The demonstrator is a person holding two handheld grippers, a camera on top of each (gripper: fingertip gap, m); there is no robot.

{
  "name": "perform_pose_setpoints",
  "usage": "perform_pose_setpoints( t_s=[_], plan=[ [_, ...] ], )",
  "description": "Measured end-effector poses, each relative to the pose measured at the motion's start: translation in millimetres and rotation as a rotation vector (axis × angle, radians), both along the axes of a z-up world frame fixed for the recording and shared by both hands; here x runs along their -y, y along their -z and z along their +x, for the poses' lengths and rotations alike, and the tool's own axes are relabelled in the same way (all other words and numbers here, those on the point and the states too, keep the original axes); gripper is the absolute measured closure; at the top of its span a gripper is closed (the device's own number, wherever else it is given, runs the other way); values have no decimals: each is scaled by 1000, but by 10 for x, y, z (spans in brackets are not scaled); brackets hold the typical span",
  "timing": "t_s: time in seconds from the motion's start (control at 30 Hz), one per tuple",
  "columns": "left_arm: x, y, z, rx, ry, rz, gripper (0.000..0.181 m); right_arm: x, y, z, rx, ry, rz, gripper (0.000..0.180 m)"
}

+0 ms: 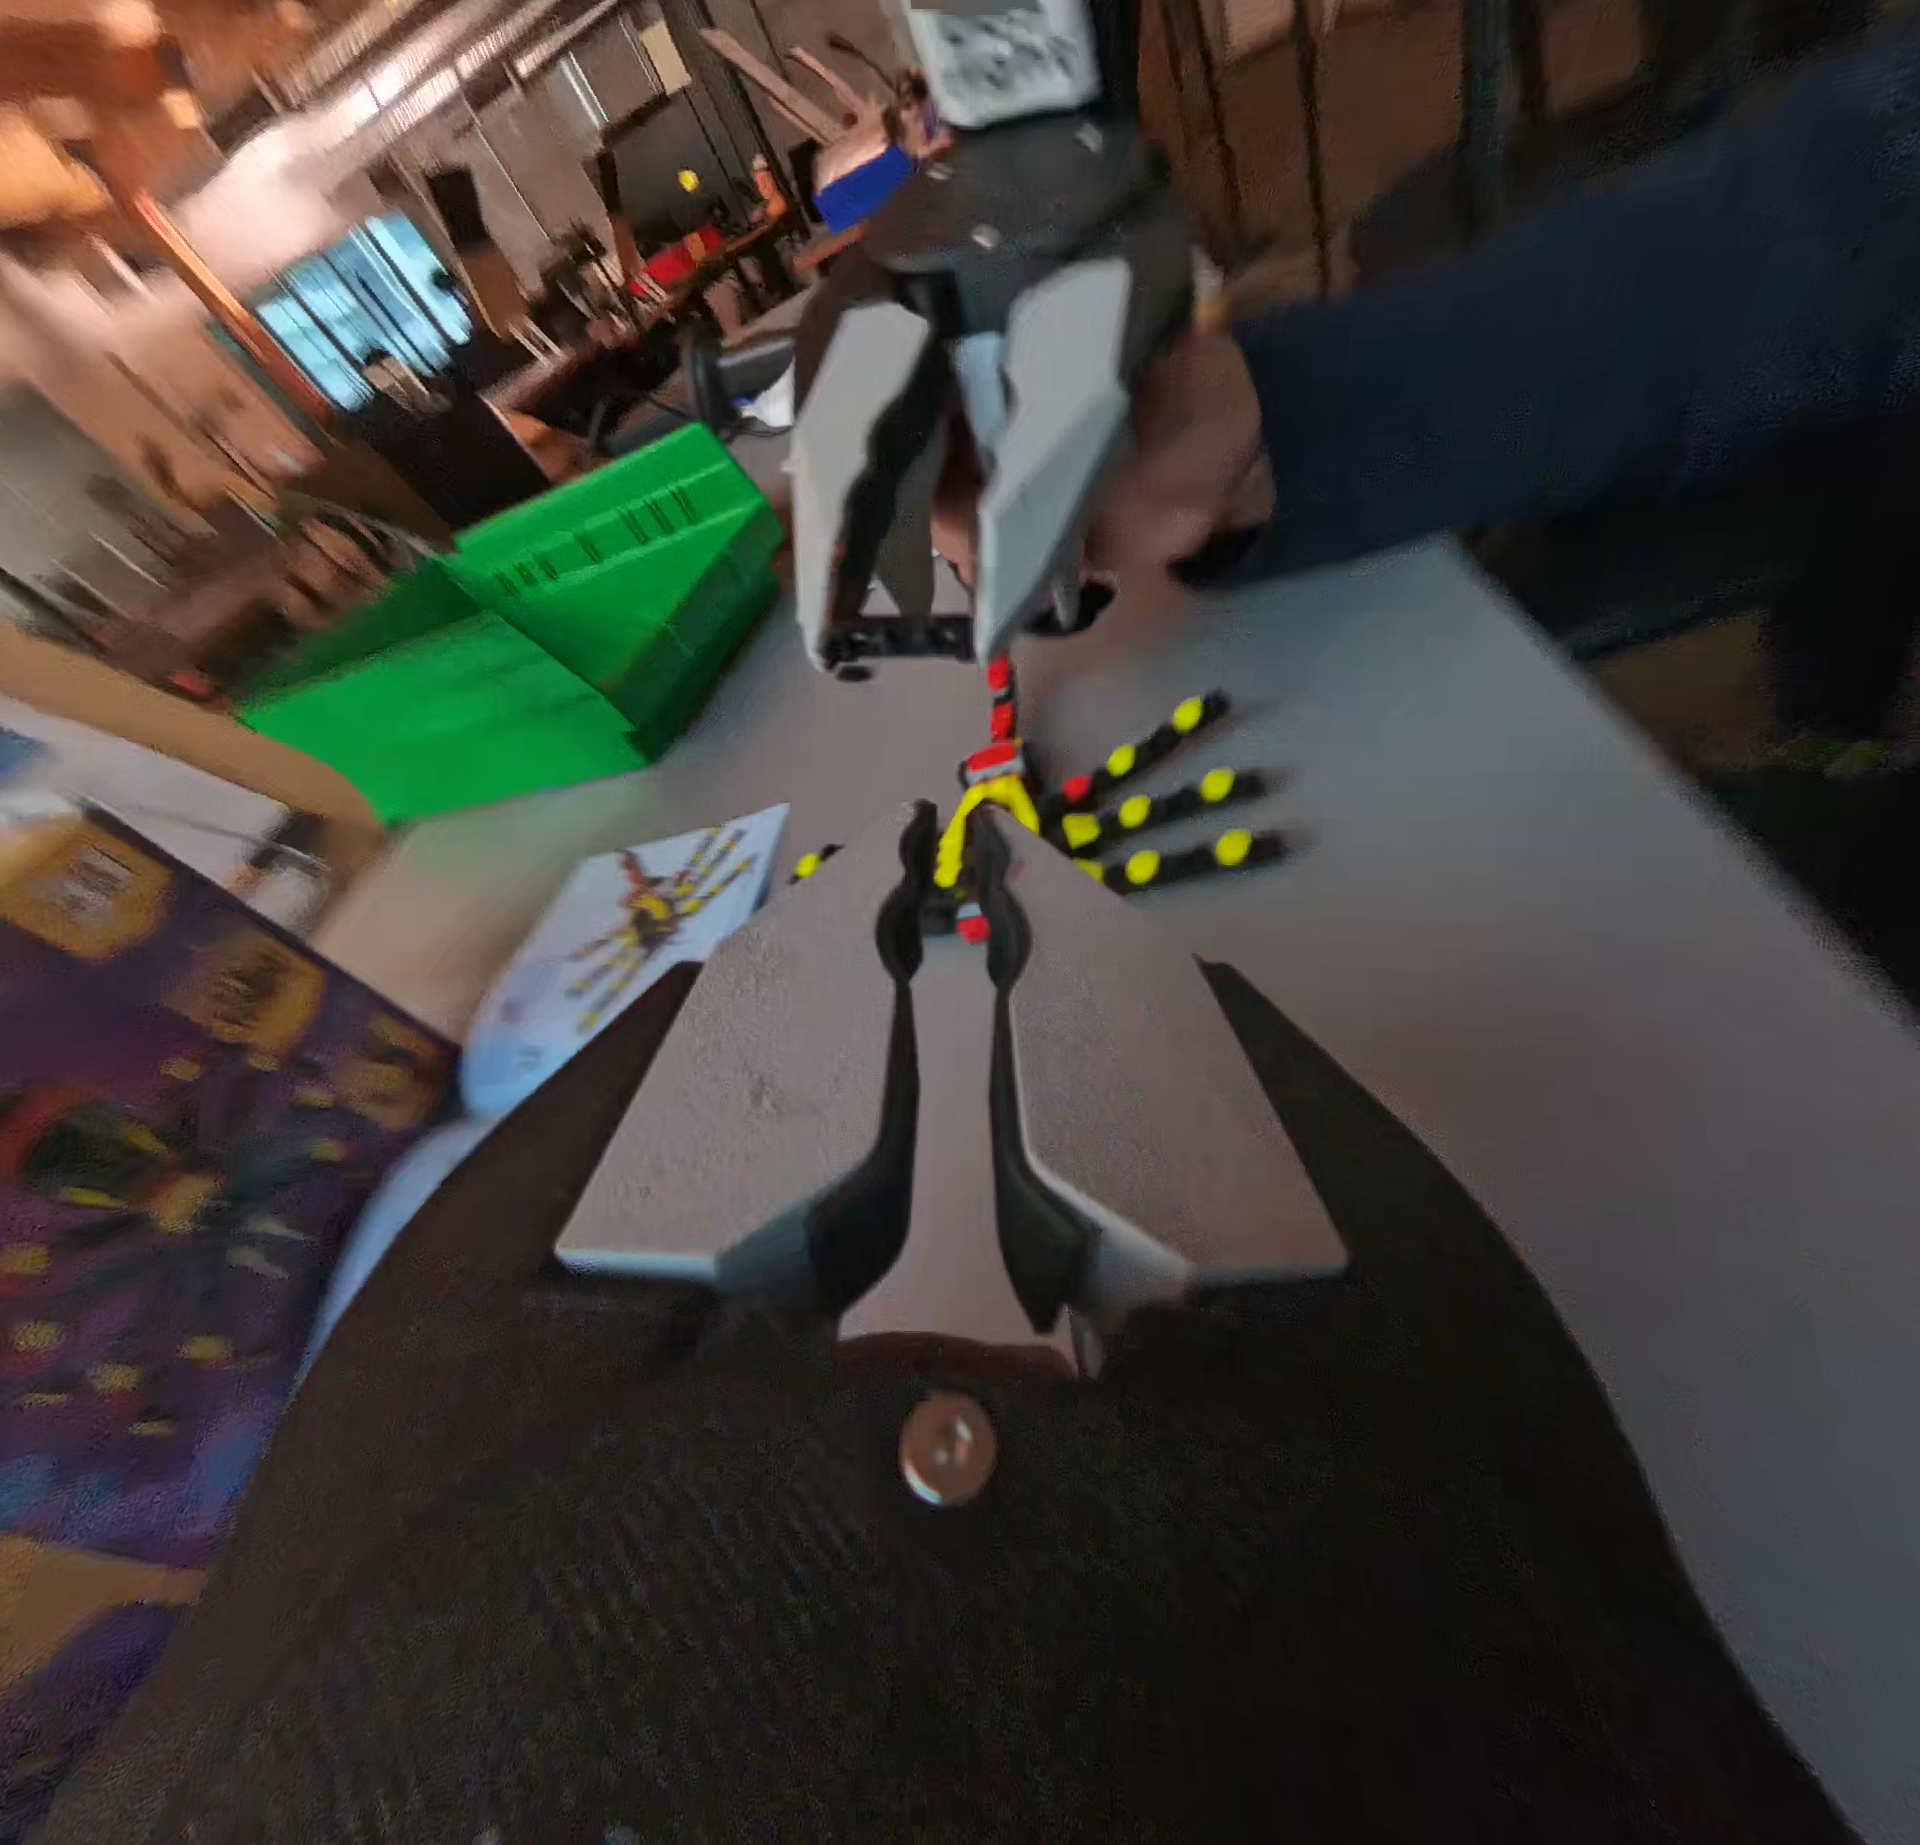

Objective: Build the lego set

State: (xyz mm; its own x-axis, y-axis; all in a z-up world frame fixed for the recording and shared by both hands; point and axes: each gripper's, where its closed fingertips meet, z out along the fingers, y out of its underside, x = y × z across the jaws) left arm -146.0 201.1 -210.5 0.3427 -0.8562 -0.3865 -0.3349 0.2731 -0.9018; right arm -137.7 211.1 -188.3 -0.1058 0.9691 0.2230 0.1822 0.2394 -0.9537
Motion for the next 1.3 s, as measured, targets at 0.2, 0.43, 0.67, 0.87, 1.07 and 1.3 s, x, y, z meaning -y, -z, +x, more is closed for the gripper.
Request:
perform_pose_setpoints(
  t_s=[0.2, 0.43, 0.67, 0.87, 1.07, 1.3],
  plan=[
    [-66, -222, 45, 331, 109, -653, 162, 3, 84, -39, 40, 61, 146, 152],
    [-95, -321, -45, 348, 102, -251, 168, 87, 78, -105, 15, 44, 145, 152],
    [42, -233, 39, 162, 71, 63, 151, 120, -49, -79, -52, -5, -16, 152],
    [140, -251, 149, 14, -8, 456, 153, 177, -75, -88, -63, -60, -111, 152],
    [148, -223, 192, -92, -50, 637, 158, 266, -35, -106, -37, -121, -166, 152],
    [129, -200, 183, -256, -98, 842, 172, 322, 15, -133, 0, -161, -244, 152]
  ],
)
